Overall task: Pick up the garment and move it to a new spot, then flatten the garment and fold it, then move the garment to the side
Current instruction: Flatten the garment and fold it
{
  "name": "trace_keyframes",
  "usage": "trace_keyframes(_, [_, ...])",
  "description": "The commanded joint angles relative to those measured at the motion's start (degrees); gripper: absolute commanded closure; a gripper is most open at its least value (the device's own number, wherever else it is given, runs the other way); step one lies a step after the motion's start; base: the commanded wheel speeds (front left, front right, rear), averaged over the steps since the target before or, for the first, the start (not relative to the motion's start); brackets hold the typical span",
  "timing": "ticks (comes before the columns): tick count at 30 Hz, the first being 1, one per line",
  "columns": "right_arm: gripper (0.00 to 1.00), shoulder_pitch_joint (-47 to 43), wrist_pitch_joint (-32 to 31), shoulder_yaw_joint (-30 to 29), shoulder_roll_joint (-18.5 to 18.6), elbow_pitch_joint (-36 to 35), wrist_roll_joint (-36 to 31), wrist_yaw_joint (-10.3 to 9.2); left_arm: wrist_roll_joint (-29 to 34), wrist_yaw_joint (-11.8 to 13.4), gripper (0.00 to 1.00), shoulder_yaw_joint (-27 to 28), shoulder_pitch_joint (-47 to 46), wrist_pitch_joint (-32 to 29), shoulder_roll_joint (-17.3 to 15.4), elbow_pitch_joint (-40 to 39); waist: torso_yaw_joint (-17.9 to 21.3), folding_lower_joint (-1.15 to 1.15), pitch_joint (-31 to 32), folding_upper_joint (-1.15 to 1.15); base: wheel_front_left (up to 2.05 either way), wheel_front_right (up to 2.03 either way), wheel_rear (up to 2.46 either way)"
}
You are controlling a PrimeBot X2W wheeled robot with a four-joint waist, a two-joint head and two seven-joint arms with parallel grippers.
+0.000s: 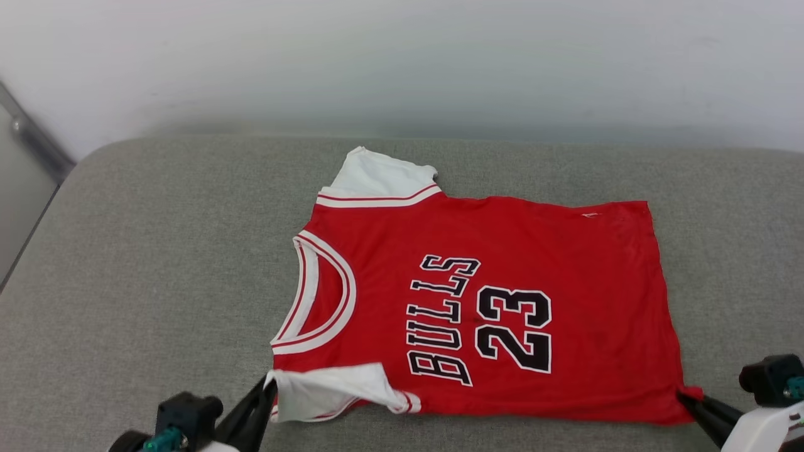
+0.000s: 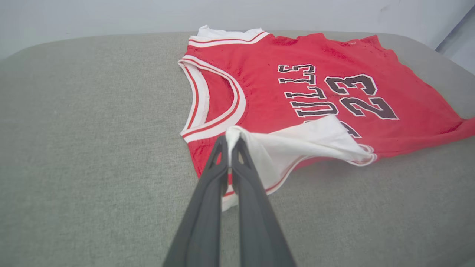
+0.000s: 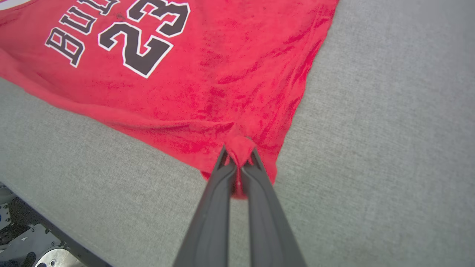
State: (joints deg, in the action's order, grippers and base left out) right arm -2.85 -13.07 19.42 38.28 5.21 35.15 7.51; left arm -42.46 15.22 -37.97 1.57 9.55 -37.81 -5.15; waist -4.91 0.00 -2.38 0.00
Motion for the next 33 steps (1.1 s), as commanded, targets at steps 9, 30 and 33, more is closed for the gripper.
trace_keyframes(9, [1.00, 6.73, -1.37, -3.01, -0.08, -2.55, -0.35, -0.03, 4.03, -4.24, 1.00, 0.48, -15.38, -4.30, -0.83, 2.73, 2.27, 0.00, -6.94, 0.00, 0.00, 0.00, 0.00])
trace_keyframes(30, [1.00, 18.54, -0.79, 2.68, -1.76, 5.30, -0.08, -0.03, 3.19, -12.93, 1.00, -0.98, -29.59, -4.63, 4.69, 26.85, 4.23, 0.00, -17.43, 0.00, 0.00, 0.00, 0.00])
trace_keyframes(33, [1.00, 19.35, -0.21, 3.92, -2.07, 6.68, 0.45, -0.03, 2.94, -14.28, 1.00, -1.77, -29.89, -4.31, 5.92, 30.90, 4.18, 0.00, -16.80, 0.00, 0.00, 0.00, 0.00])
